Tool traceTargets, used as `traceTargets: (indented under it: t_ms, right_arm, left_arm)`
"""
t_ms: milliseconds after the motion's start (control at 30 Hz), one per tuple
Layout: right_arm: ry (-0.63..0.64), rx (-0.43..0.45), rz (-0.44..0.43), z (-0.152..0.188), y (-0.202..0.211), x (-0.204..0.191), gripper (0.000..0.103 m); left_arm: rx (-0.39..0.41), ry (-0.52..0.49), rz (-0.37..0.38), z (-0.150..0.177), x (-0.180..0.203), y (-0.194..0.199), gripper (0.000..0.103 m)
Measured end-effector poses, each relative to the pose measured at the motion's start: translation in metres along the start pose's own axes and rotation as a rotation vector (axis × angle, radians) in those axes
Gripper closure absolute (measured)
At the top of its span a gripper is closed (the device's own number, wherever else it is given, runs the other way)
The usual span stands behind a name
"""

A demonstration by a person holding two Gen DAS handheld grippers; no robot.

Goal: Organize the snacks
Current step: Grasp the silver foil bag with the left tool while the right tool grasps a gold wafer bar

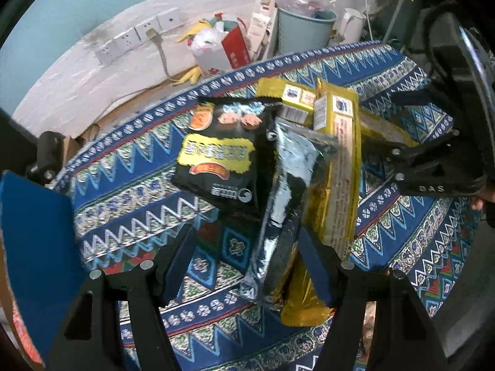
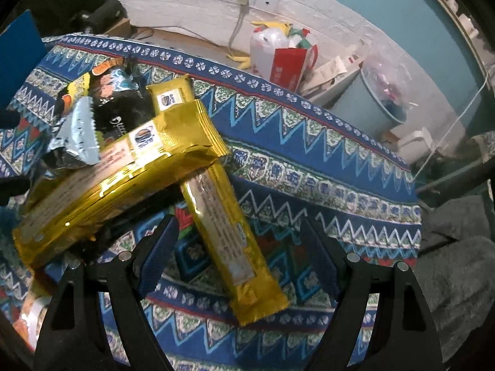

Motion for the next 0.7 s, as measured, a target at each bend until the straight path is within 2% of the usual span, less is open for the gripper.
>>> traceTargets:
  t_ms: [233,300,367,433,500,567,667,700]
  right_arm:
    - [-0.011,-0.082,-0.013,0.006,-0.026,-0.005,0.025]
    - [-0.029,-0.109,-0.042,0.008,-0.025,-0.004,0.036]
    - [-0.068,-0.141,-0.063,0.013,-0.021,0.0,0.052]
    - [-0.11,-0.163,-0.065,0.019,-0.018,0.006,0.06]
    - [-0.173,-0.188,-0.099,0.029,-0.013,0.013,0.063]
    - [-0.213,-0.21,-0.116,0.038,-0.009,0.019,0.065]
    - [-0.282,-0.243,-0.114,0.058,-0.001,0.03,0.065]
    - [-0.308,-0.251,-0.112,0.064,0.002,0.034,0.065]
  left_arm:
    - [-0.03,-0.005,0.019,0.003,0.003,-0.02,0.03]
    - [-0.032,-0.001,0.032,0.001,0.002,-0.024,0.03]
    - [-0.036,0.004,0.043,-0.001,0.002,-0.029,0.031]
    - [-0.03,0.011,0.056,-0.003,0.003,-0.032,0.031]
    - [-0.024,0.02,0.078,-0.006,0.004,-0.034,0.04]
    - [-0.019,0.025,0.107,-0.009,0.006,-0.033,0.06]
    - [-0.019,0.001,0.089,-0.012,0.011,-0.03,0.072]
    - [-0.017,-0.01,0.077,-0.012,0.012,-0.029,0.073]
Point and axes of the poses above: each gripper's, at about its wrist camera, not at the fingertips, and y roughly against the way its jaws point, x to its right, z to its underside, the point moved 4 cm from there along -y, roughly the way its jaws point, and after that the axes turned 14 degrees about -y, right-handed, at the moved point
